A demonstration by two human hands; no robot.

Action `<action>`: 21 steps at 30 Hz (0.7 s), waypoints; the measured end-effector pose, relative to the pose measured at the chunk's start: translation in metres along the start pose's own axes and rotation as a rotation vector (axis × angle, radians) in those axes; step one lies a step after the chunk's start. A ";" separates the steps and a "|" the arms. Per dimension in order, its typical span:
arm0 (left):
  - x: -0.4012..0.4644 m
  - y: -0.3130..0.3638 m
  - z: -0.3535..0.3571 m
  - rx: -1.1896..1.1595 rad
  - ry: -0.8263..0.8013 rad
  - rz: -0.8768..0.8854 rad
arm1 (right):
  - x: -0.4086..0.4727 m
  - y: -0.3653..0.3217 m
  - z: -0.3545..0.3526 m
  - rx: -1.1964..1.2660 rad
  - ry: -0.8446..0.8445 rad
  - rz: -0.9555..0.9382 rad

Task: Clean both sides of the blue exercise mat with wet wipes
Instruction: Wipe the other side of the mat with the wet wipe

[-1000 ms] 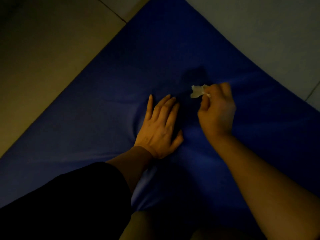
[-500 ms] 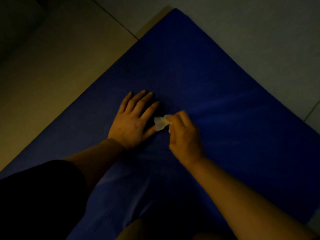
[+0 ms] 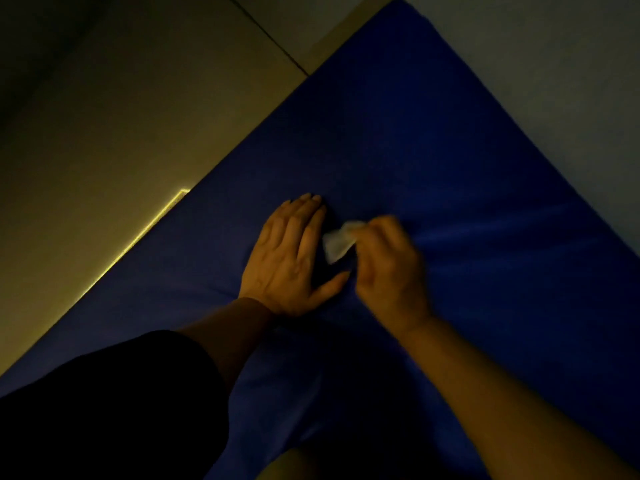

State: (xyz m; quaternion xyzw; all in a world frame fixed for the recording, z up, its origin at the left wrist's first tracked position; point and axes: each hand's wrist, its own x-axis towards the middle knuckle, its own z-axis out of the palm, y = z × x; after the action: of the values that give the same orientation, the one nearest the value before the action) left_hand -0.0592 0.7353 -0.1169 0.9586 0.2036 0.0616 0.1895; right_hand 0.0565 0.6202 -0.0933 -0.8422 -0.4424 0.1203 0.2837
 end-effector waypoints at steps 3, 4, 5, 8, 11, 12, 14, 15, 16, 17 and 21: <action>0.000 0.000 0.000 -0.014 0.002 -0.006 | 0.037 0.015 -0.012 -0.042 0.245 0.251; 0.000 0.000 0.001 -0.023 0.007 -0.005 | 0.040 0.014 -0.011 -0.049 0.254 0.253; 0.000 0.000 0.001 -0.032 0.011 -0.002 | 0.036 0.011 -0.008 -0.052 0.218 0.203; -0.001 0.000 0.001 -0.038 0.011 0.003 | 0.002 -0.010 0.008 -0.015 -0.023 -0.065; -0.001 0.001 0.000 -0.050 0.012 -0.013 | 0.011 -0.006 0.002 -0.023 -0.083 -0.137; 0.000 0.001 0.000 -0.051 0.012 -0.017 | 0.025 -0.002 -0.002 -0.035 -0.040 -0.103; 0.000 0.002 0.000 -0.049 0.019 -0.026 | 0.056 0.007 -0.007 -0.060 0.087 0.027; 0.000 0.002 0.001 -0.049 0.024 -0.034 | 0.067 0.009 -0.008 -0.072 0.141 0.090; 0.000 0.002 0.001 -0.048 0.029 -0.047 | 0.071 0.008 -0.006 -0.080 0.176 0.122; -0.001 0.001 0.000 -0.045 0.038 -0.064 | 0.068 0.005 -0.003 -0.080 0.191 0.110; -0.002 0.001 -0.002 -0.031 0.096 -0.142 | 0.023 -0.018 0.015 0.005 -0.021 -0.167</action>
State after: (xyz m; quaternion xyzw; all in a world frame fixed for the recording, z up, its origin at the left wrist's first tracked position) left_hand -0.0614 0.7340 -0.1147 0.9346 0.2789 0.0969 0.1982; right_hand 0.0514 0.6523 -0.0938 -0.8003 -0.5138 0.1061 0.2903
